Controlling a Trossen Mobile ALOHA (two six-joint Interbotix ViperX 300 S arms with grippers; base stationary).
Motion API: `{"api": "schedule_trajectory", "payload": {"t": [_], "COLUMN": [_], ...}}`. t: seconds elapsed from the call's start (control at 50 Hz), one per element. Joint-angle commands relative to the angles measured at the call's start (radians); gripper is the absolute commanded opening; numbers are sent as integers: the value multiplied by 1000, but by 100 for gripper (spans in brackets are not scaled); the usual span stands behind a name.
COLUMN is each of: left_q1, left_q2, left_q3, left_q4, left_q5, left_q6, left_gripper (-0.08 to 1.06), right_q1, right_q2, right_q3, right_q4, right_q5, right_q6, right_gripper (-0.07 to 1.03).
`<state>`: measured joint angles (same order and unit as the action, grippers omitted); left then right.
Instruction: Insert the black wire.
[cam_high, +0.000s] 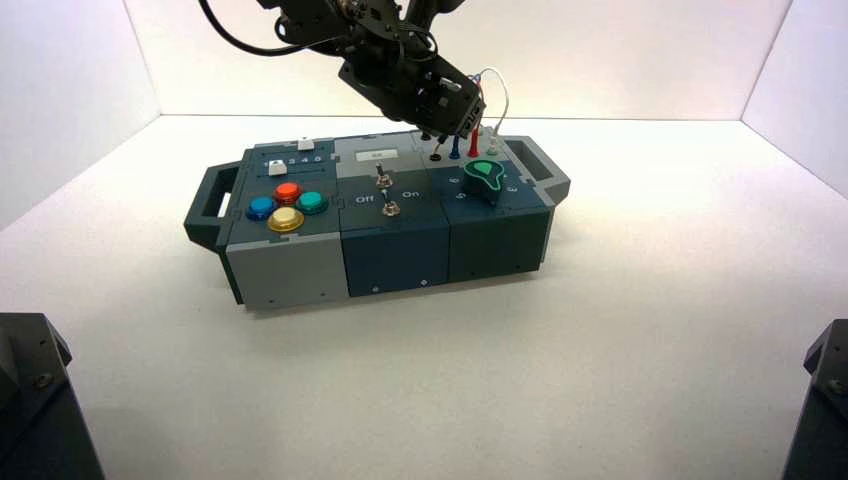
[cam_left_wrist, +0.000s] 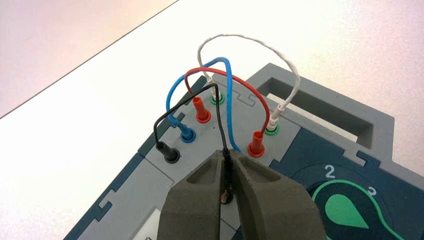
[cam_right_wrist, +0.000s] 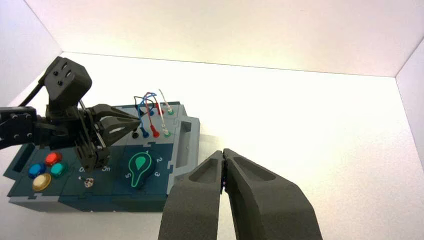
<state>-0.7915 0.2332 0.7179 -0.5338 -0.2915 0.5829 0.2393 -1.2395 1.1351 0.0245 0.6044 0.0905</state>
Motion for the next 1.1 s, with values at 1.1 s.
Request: {"api": "schedule_trajectory", "payload": {"t": [1.1], "left_q1": [-12], "left_q2": [-15], "left_q3": [-21], "left_q4": [5], "left_q5": [11], "left_q6": [-17], "left_gripper": [-3], "right_q1": [-3], "right_q2": [6], "right_q3": [-20], "right_q4": [-6], "right_q5": [-15], "right_q6": [-2], "right_gripper": [-2]}}
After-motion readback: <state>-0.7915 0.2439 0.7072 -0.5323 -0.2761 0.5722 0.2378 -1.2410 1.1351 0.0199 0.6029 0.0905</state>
